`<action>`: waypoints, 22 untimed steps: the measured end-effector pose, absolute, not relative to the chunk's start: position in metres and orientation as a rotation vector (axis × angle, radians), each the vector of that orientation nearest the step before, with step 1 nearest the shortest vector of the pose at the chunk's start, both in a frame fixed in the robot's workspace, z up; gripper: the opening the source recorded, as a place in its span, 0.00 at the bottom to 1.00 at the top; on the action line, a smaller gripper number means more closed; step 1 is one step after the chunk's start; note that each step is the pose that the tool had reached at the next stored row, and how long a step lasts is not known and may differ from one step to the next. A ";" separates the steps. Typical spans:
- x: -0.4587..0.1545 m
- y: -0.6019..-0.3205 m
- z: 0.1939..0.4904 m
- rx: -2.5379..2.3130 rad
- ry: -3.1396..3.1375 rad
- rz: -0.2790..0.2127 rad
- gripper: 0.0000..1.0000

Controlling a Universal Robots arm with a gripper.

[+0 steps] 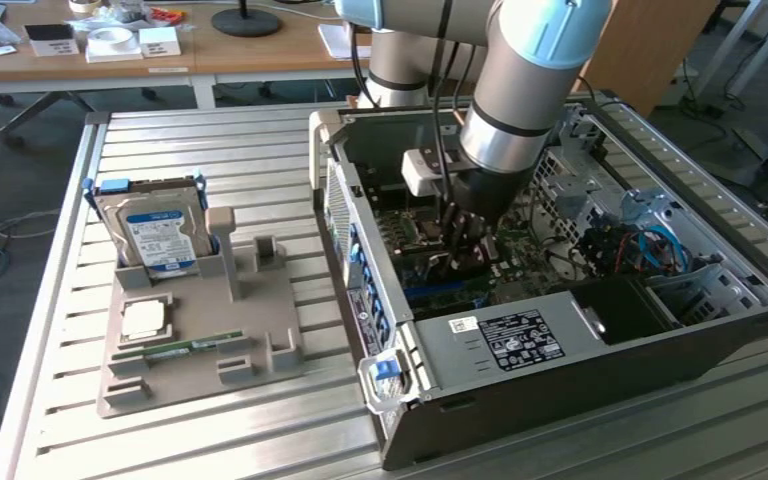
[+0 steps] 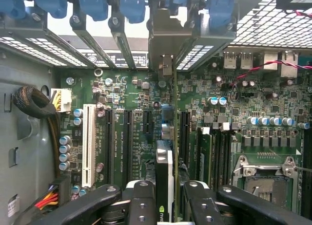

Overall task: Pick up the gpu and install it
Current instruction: 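Insert the gpu into the slot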

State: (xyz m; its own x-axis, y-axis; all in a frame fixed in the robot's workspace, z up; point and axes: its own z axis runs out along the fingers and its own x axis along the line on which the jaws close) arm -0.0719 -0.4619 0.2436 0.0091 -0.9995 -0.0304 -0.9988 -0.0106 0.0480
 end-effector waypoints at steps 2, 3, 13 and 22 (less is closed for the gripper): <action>-0.072 -0.462 0.244 2.222 -2.201 -0.087 0.27; -0.072 -0.462 0.244 2.222 -2.201 -0.087 0.27; -0.072 -0.462 0.242 2.222 -2.201 -0.086 0.27; -0.072 -0.462 0.240 2.222 -2.201 -0.086 0.27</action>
